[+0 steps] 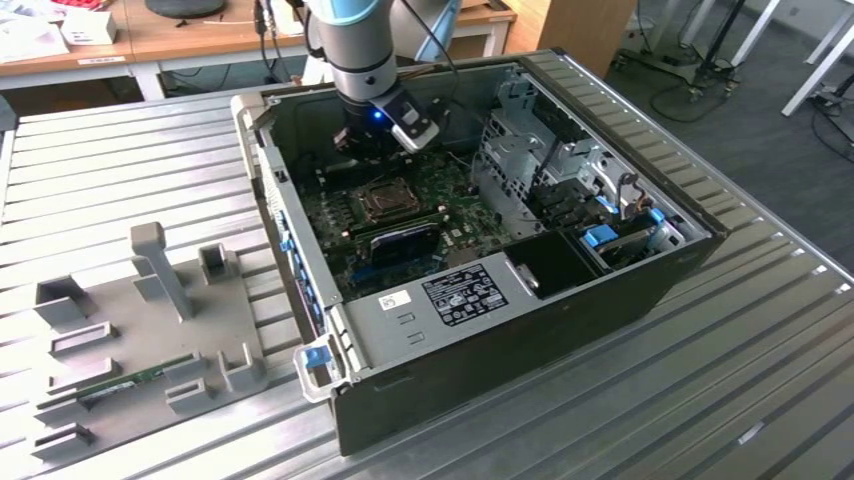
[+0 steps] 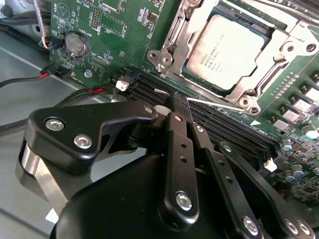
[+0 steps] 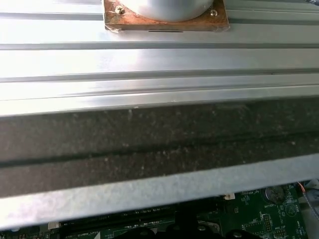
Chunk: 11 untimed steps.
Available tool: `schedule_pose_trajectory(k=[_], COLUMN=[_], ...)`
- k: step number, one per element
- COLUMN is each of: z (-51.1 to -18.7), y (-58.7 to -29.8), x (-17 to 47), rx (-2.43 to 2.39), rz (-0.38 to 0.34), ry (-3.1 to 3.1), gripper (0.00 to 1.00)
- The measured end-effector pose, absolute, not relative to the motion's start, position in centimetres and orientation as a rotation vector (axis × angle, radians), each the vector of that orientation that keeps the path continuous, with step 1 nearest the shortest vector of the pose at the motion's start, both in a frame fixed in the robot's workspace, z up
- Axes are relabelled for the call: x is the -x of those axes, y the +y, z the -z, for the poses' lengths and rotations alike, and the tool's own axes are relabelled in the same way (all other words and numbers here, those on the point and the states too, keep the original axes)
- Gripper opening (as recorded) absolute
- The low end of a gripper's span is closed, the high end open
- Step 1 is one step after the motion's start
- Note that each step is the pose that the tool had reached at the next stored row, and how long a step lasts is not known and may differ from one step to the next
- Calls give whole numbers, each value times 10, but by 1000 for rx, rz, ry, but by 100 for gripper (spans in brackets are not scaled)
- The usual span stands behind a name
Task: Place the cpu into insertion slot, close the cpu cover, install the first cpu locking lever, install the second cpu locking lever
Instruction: 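Install the first cpu locking lever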
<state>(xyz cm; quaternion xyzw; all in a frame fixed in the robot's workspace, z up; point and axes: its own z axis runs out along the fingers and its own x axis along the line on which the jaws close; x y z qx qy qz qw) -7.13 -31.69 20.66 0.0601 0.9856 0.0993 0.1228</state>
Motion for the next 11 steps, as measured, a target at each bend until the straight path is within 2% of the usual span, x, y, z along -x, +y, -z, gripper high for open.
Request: schedule_pose_trajectory(k=[11], z=[-206], y=[-317], x=[72], rx=[-184], rz=[-291], ry=[2872], gripper=[10])
